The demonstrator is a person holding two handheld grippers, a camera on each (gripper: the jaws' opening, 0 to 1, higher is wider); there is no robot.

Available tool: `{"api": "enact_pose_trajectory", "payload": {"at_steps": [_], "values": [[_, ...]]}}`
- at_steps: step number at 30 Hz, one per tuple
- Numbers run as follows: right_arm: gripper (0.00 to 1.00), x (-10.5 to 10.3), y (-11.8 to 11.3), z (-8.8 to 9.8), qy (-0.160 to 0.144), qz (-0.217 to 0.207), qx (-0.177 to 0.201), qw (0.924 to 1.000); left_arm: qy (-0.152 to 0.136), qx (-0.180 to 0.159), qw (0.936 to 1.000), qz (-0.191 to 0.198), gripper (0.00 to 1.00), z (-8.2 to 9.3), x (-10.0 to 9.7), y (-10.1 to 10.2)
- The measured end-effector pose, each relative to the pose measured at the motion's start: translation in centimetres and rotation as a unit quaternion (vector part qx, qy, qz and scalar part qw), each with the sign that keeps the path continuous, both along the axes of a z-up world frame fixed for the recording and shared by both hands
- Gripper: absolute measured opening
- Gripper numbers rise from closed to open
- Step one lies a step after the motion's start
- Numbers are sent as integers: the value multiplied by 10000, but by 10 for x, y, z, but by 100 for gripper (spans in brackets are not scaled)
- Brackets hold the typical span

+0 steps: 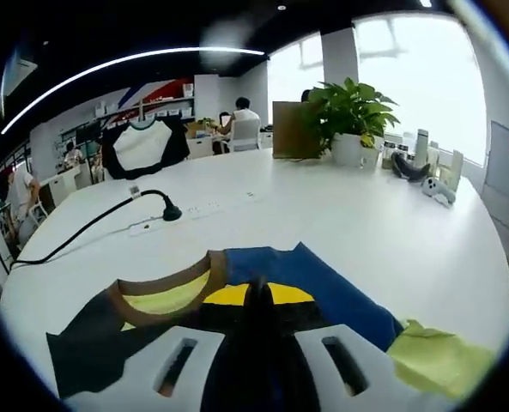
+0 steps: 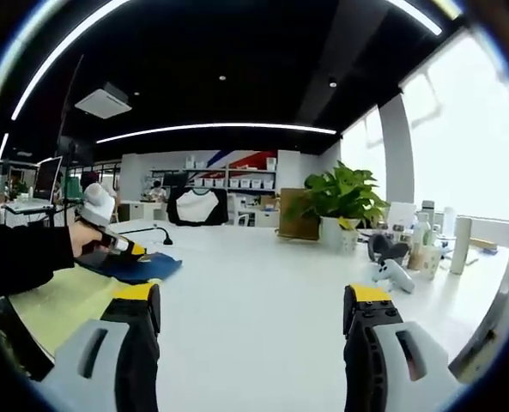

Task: Fold the garment on the visible template until the final outline fits inside the template.

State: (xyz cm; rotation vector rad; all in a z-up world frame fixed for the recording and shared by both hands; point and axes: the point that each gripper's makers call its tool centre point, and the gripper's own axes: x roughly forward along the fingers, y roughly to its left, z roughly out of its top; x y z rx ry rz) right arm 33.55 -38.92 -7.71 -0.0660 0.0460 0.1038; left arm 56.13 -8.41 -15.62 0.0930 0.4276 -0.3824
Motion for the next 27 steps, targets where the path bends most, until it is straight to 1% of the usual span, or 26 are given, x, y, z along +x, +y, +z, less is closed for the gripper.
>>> {"api": "enact_pose_trajectory", "payload": {"at_steps": [3, 6, 7, 8, 10, 14, 16, 17, 20, 21, 23, 24, 25, 26, 27], "values": [[90, 0, 0, -1, 23, -3, 1, 10000, 117, -113, 9999, -46, 7, -5, -2, -4], [90, 0, 0, -3, 61, -10, 13, 10000, 206, -335, 9991, -138, 7, -7, -4, -13], [90, 0, 0, -3, 63, -16, 20, 10000, 214, -426, 9987, -155, 8, -6, -4, -16], [90, 0, 0, -3, 56, -16, 24, 10000, 218, -448, 9986, -184, 8, -6, -4, -17], [90, 0, 0, -1, -9, -12, 21, 10000, 209, -511, 9984, -76, 9, -6, -2, -17], [91, -1, 1, 2, -49, 9, -32, 10000, 218, -707, 9969, -251, 9, -3, -5, -26], [91, -1, 1, 0, -29, 16, 1, 10000, 179, -652, 9973, -281, 10, 0, -7, -25], [91, 0, 1, -2, -3, 19, 20, 10000, 96, -503, 9981, -342, 12, 3, -7, -23], [90, 0, 2, -4, 35, 26, 39, 10000, 58, -496, 9977, -448, 23, 8, -11, -22], [90, 0, 2, -4, 40, 29, 41, 10000, 61, -480, 9977, -477, 29, 10, -12, -22], [90, 0, 1, -4, 43, 27, 39, 10000, 5, -259, 9973, -691, 36, 12, -15, -23], [90, 0, 1, -4, 50, 21, 33, 10000, -89, -105, 9966, -815, 43, 13, -18, -24], [90, 0, 1, -4, 45, 18, 31, 10000, -118, 6, 9959, -893, 48, 14, -20, -24], [90, 0, 1, -4, 35, 13, 31, 10000, -132, 148, 9950, -980, 52, 14, -23, -23], [90, 0, 0, -3, 35, 7, 34, 10000, -180, 217, 9943, -1028, 56, 16, -24, -22]]}}
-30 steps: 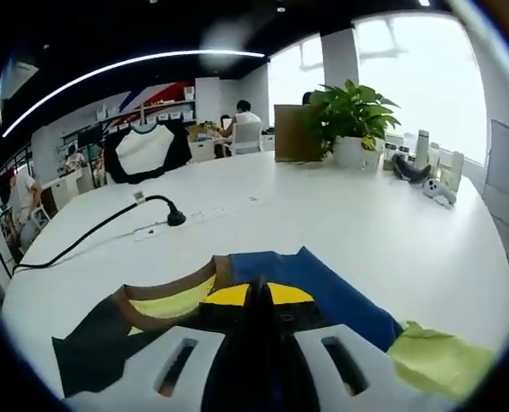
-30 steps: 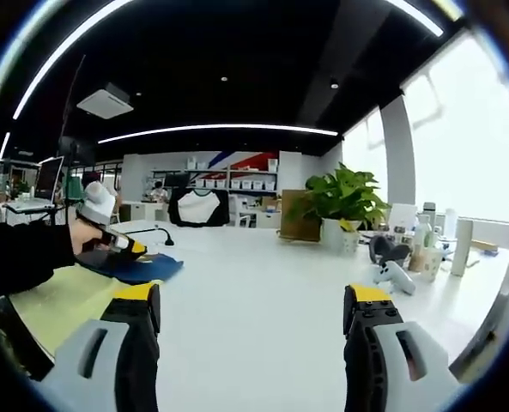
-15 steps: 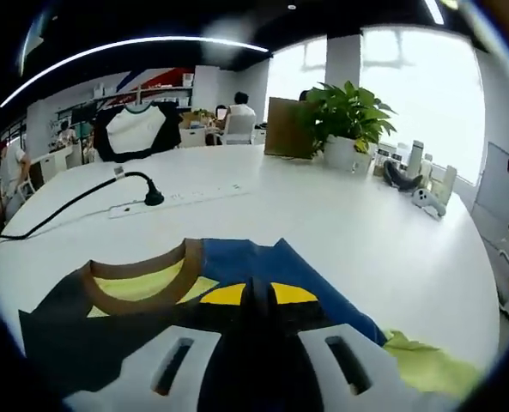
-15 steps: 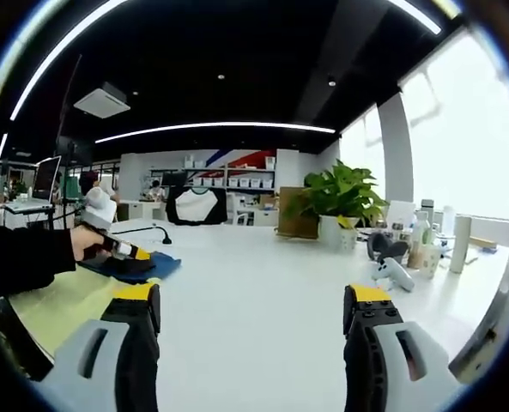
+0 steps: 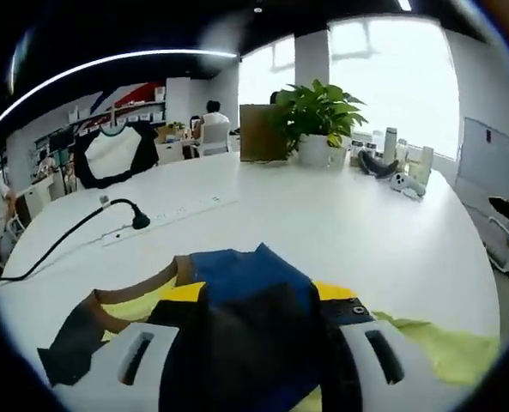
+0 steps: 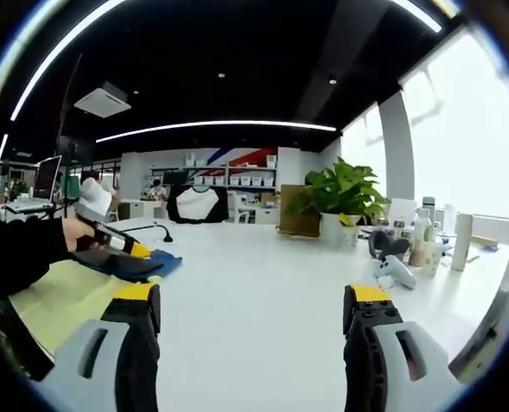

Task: Fold the garment on the visible template until the final outline fits inside the template.

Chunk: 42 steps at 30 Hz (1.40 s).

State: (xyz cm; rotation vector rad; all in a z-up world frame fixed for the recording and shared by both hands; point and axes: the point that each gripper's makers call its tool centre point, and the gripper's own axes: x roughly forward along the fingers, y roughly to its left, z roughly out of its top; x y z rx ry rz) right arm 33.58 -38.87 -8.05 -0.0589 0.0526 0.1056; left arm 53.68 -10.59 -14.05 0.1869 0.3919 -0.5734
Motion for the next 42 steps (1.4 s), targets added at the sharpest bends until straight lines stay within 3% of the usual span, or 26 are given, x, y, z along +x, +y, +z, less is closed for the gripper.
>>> {"api": "enact_pose_trajectory", "payload": {"at_steps": [3, 6, 9, 14, 17, 19, 22, 26, 28, 29, 30, 33, 36, 37, 39, 42], "values": [[90, 0, 0, 0, 3, -3, -11, 10000, -75, 199, 9998, -50, 68, 1, -3, 7], [90, 1, 2, -1, 18, 23, -9, 10000, -332, 591, 9974, -238, 78, 1, -6, 15], [90, 1, 4, -1, 30, 41, -19, 10000, -430, 911, 9939, -442, 76, -3, -12, 17], [90, 2, 5, -1, 37, 55, -19, 10000, -701, 1262, 9824, -1186, 61, -8, -26, 0], [90, 2, 4, -2, 47, 42, -13, 10000, -573, 1125, 9820, -1407, 52, -13, -32, -8], [90, 1, 4, -1, 44, 38, -8, 10000, -332, 949, 9823, -1581, 42, -19, -39, -14], [90, 1, 2, -2, 42, 21, 2, 10000, -83, 739, 9829, -1686, 36, -26, -43, -21], [90, 1, 0, -4, 69, 12, 25, 10000, 117, 667, 9847, -1608, 27, -35, -40, -22], [90, 1, -1, -4, 60, 2, 31, 10000, 385, 471, 9868, -1498, 27, -40, -41, -22], [90, 1, -1, -4, 59, -5, 34, 10000, 672, 300, 9887, -1309, 25, -45, -41, -20], [90, 1, -2, -4, 60, -16, 35, 10000, 739, 225, 9902, -1168, 23, -46, -38, -17], [90, 1, -4, -5, 83, -29, 45, 10000, 858, 31, 9898, -1140, 22, -49, -37, -18], [89, 1, -5, -7, 103, -47, 54, 9999, 1046, -251, 9881, -1098, 14, -46, -36, -20], [89, 1, -5, -7, 102, -53, 54, 9999, 1168, -366, 9886, -875, 9, -48, -33, -16], [89, 1, -6, -6, 100, -59, 59, 9999, 1318, -626, 9855, -863, 8, -48, -33, -18], [89, 1, -6, -7, 101, -67, 55, 9999, 1218, -583, 9872, -854, 6, -48, -29, -17]]}}
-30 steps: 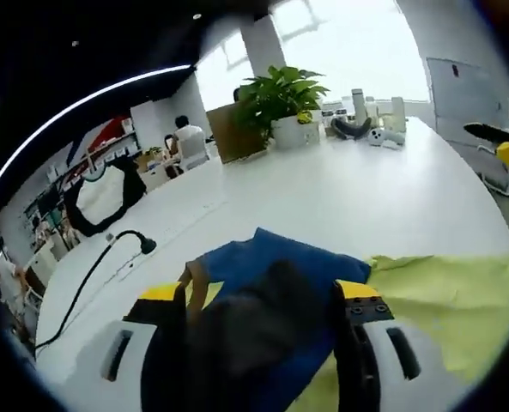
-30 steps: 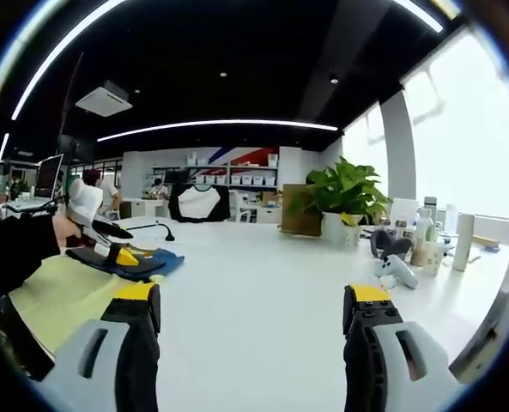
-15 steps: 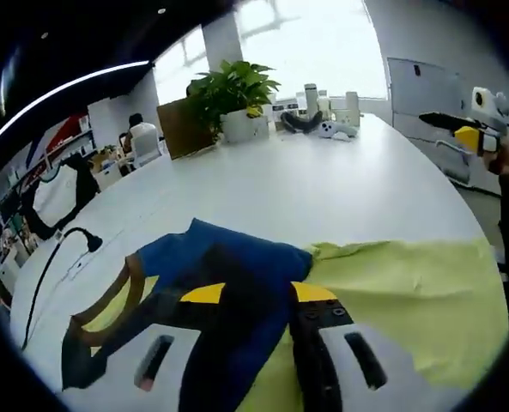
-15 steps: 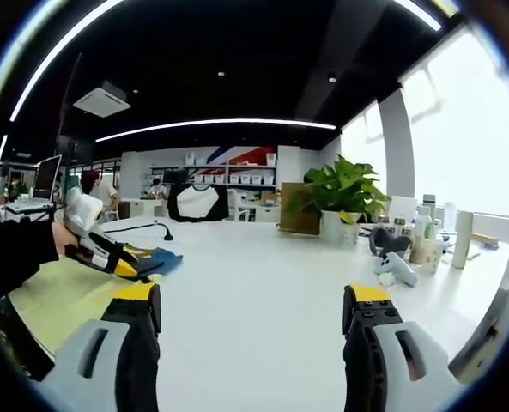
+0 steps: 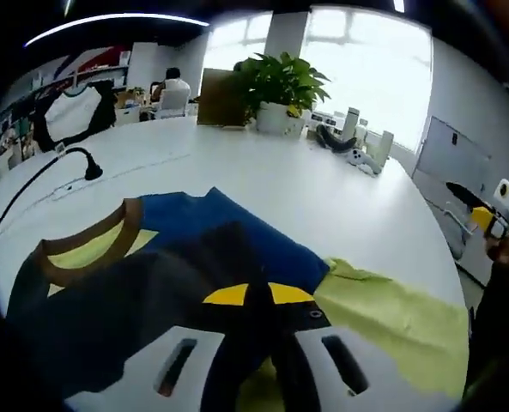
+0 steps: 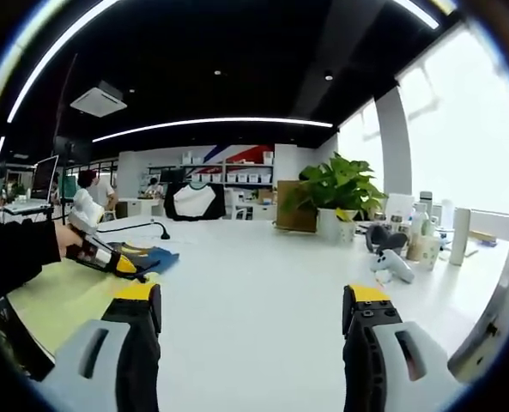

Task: Fold the garment on the visible template until the final outline fits inside the template.

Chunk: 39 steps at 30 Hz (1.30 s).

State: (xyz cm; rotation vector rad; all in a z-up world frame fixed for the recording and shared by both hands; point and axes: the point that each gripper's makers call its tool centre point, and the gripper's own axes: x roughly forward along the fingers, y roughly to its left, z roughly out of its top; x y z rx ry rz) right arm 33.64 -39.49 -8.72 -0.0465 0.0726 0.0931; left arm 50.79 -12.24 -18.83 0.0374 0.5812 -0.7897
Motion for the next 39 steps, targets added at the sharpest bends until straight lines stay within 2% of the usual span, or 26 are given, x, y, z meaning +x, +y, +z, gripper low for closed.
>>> {"api": "enact_pose_trajectory", "payload": {"at_steps": [2, 4, 7, 11, 16, 27, 31, 33, 36, 37, 38, 39], "values": [[89, 0, 0, -1, 14, -5, 10, 10000, -44, -29, 10000, 69, 6, 1, 4, 0], [89, 0, 0, -2, 33, -5, 18, 10000, -14, -267, 9995, 196, 5, 5, 7, -3], [89, 0, 0, -2, 30, -5, 11, 10000, 121, -603, 9975, 350, 5, 12, 10, -4], [89, -1, -1, -2, 17, -23, 23, 10000, 281, -764, 9960, 367, 5, 14, 13, -8], [89, -2, 3, 2, 15, -8, 20, 10000, 525, -1319, 9877, 652, 5, 23, 22, -15], [89, -3, 9, 8, -2, 37, -26, 10000, 615, -1488, 9839, 770, 6, 19, 8, -23], [89, -4, 8, 7, -1, 48, -16, 10000, 648, -1496, 9836, 778, 6, 16, 9, -24], [89, -3, 7, 7, 5, 34, -14, 10000, 592, -1454, 9849, 734, 7, 17, 9, -24], [88, -3, 8, 6, 5, 49, 6, 10000, 355, -1408, 9874, 631, 7, 30, 5, -24], [88, -3, 9, 6, 19, 65, 3, 10000, 47, -1310, 9888, 720, 8, 37, 10, -18], [88, -3, 9, 6, 27, 68, 1, 10000, -287, -1106, 9920, 539, 8, 47, 8, -15], [88, -3, 8, 6, 8, 43, 8, 10000, -471, -955, 9933, 451, 8, 53, 6, -13]]}}
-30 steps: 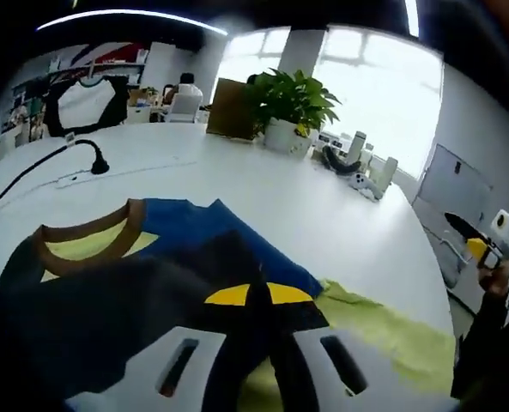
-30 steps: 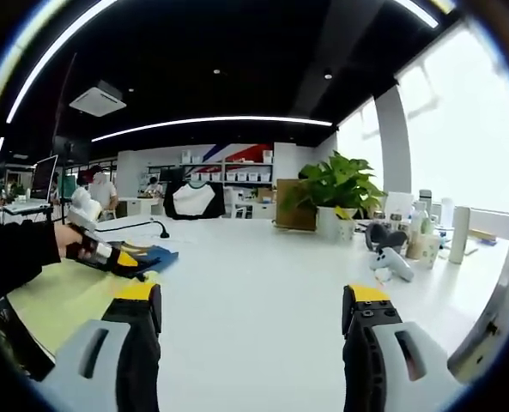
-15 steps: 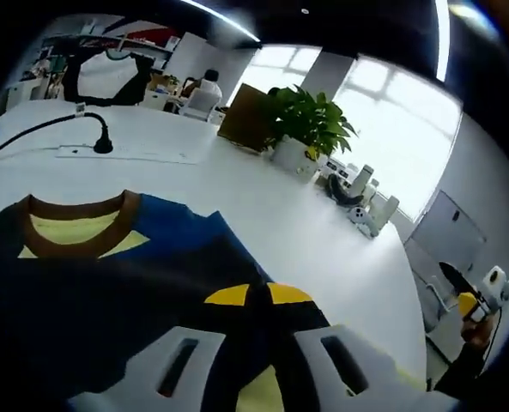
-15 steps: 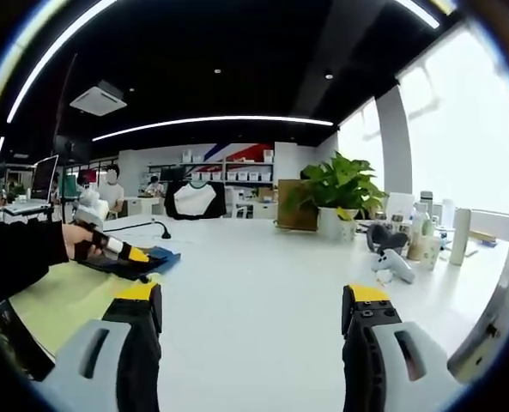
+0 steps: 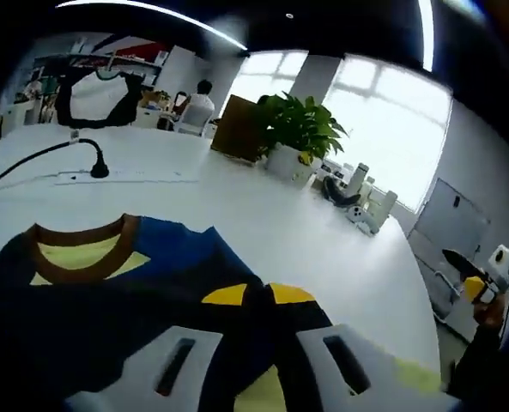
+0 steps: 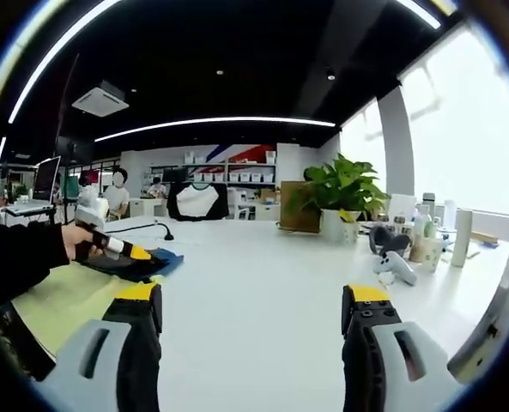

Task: Fold the garment on the visible template until the final outline fits inside the template.

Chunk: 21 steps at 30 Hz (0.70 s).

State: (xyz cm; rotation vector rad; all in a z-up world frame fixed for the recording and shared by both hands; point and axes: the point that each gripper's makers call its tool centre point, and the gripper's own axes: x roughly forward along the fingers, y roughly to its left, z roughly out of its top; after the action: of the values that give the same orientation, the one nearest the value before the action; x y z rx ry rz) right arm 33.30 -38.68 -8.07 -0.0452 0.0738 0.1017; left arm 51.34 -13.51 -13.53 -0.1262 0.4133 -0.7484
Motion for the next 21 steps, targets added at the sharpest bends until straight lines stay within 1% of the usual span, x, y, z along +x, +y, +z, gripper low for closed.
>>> {"api": "enact_pose_trajectory", "payload": {"at_steps": [1, 2, 5, 7, 11, 13, 14, 15, 17, 18, 19, 20, 21], "values": [[88, 0, -1, 1, -11, -18, 0, 10000, -185, 157, 9997, -23, 8, 8, -3, 4], [88, 0, -1, 1, -10, -25, -4, 10000, -257, 187, 9995, -89, 8, 14, -6, 4], [88, 0, 0, 1, -16, -16, 15, 10000, -454, 63, 9987, -207, 8, 38, -20, 8], [88, 1, 1, 0, -3, -6, 7, 10000, -597, -25, 9979, -235, 8, 49, -25, 10], [88, 2, 3, 0, 24, 8, 15, 10000, -700, -118, 9968, -362, 8, 61, -30, 4], [88, 1, 4, 1, 29, 11, 2, 10000, -652, -146, 9970, -397, 7, 62, -25, -1], [88, 1, 4, 2, 19, 13, -7, 10000, -578, -153, 9974, -398, 7, 61, -22, -4], [88, -1, 5, 5, -11, 11, -19, 10000, -550, -154, 9975, -423, 6, 61, -22, -5], [88, -1, 3, 8, -51, -17, -44, 10000, -602, -146, 9968, -502, 6, 62, -25, -8], [88, -1, 3, 8, -53, -27, -55, 10000, -676, -52, 9960, -583, 7, 61, -26, -9], [88, -1, 2, 8, -52, -39, -63, 10000, -679, 87, 9957, -629, 7, 57, -26, -8], [88, 0, 2, 7, -44, -37, -68, 10000, -552, 345, 9955, -689, 8, 47, -24, -5], [88, 0, 2, 6, -27, -30, -59, 10000, -507, 444, 9956, -656, 9, 42, -21, -2]]}}
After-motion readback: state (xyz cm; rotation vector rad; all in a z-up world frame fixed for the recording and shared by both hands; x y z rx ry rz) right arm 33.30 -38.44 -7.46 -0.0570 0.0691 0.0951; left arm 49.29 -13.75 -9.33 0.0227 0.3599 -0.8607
